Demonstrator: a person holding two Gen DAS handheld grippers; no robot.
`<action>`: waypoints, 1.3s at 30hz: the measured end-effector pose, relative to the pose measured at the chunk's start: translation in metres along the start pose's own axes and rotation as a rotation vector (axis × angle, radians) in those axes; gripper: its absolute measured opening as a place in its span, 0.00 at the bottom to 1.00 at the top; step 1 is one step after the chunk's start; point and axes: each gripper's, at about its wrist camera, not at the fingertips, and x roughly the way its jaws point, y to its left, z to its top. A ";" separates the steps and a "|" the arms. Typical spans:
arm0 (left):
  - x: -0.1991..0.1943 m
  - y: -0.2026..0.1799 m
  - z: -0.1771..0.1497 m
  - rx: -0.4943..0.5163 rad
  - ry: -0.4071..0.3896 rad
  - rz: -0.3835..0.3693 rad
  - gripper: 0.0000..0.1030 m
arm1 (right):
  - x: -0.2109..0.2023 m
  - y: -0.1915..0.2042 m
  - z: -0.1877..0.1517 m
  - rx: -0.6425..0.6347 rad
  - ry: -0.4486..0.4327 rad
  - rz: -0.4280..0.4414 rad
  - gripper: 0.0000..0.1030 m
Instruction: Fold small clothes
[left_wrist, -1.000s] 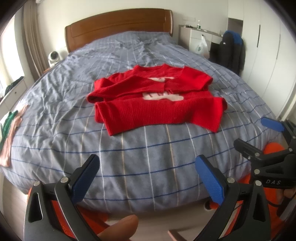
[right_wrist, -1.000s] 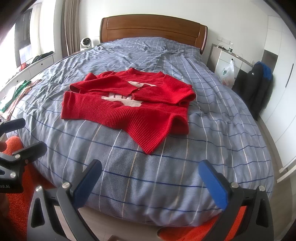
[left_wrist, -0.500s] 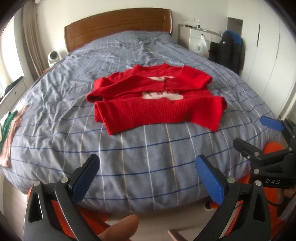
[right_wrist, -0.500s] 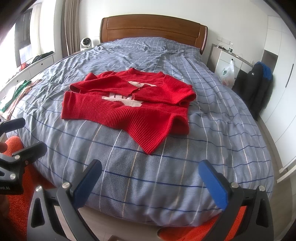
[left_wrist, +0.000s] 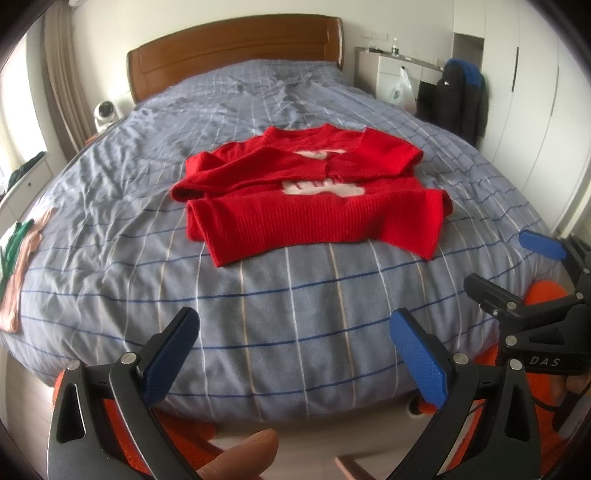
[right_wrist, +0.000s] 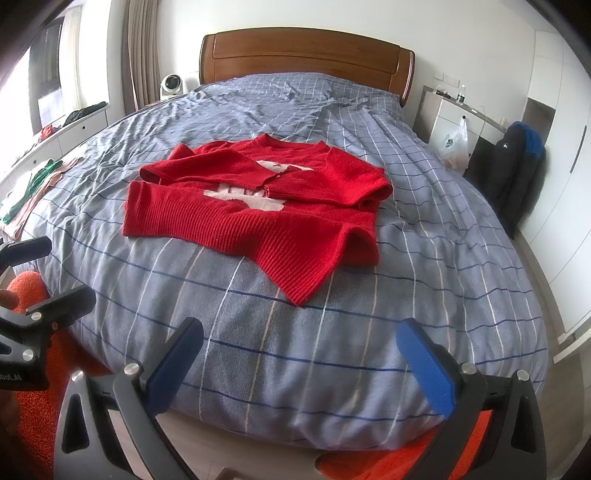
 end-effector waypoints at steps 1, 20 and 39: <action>0.000 0.000 0.000 0.000 0.000 0.000 1.00 | 0.000 0.000 0.000 0.000 0.001 0.000 1.00; 0.000 -0.007 -0.003 0.015 0.011 -0.010 1.00 | 0.001 0.002 -0.002 -0.001 0.004 0.001 1.00; -0.001 -0.007 -0.003 0.016 0.011 -0.011 1.00 | 0.000 0.002 -0.001 -0.003 0.005 0.003 1.00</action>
